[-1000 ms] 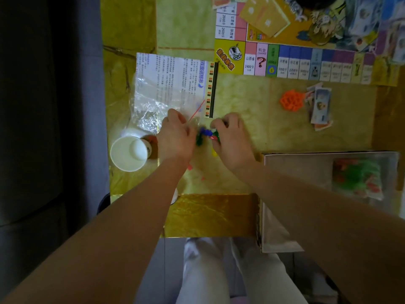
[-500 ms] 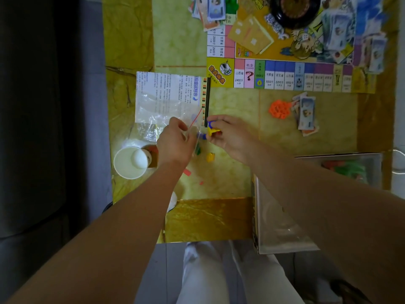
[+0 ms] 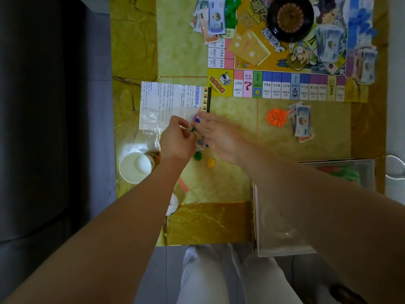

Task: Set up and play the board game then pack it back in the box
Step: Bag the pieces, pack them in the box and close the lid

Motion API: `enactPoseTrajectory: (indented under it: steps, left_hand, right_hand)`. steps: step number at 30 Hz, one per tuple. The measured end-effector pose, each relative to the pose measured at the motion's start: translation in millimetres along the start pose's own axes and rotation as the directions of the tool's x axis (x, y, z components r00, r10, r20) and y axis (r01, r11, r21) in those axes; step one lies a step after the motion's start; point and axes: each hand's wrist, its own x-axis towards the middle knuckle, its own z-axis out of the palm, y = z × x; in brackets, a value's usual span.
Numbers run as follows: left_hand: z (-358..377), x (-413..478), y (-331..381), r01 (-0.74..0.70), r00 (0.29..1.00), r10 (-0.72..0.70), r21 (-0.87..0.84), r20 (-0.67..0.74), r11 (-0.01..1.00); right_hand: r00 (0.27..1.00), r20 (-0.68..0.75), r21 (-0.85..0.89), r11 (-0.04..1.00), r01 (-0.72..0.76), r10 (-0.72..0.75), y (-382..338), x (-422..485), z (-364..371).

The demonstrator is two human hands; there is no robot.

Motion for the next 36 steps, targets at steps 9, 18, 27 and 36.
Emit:
enactPoseTrajectory:
  steps: [9, 18, 27, 36]
  left_hand:
    - [-2.8, 10.3, -11.1, 0.042, 0.989, -0.027, 0.094, -0.148, 0.995]
    - [3.2, 10.2, -23.8, 0.047, 0.993, -0.041, 0.056, -0.108, 0.997]
    - [2.1, 7.0, -22.8, 0.036, 0.998, -0.033, 0.054, -0.047, 0.998]
    - [6.7, 10.4, -31.0, 0.041, 0.998, -0.039, 0.041, -0.050, 0.998]
  right_hand:
    - [0.925, -0.228, -0.832, 0.554, -0.024, -0.303, 20.5, -6.7, -32.0]
    - [0.963, -0.167, -0.979, 0.148, -0.137, -0.212, 69.5, 4.7, -35.1]
    - [0.956, -0.155, -0.497, 0.856, 0.141, -0.248, 29.1, 7.5, -11.4]
    - [0.915, 0.001, -0.996, 0.084, 0.039, -0.402, 58.9, 22.9, -32.6]
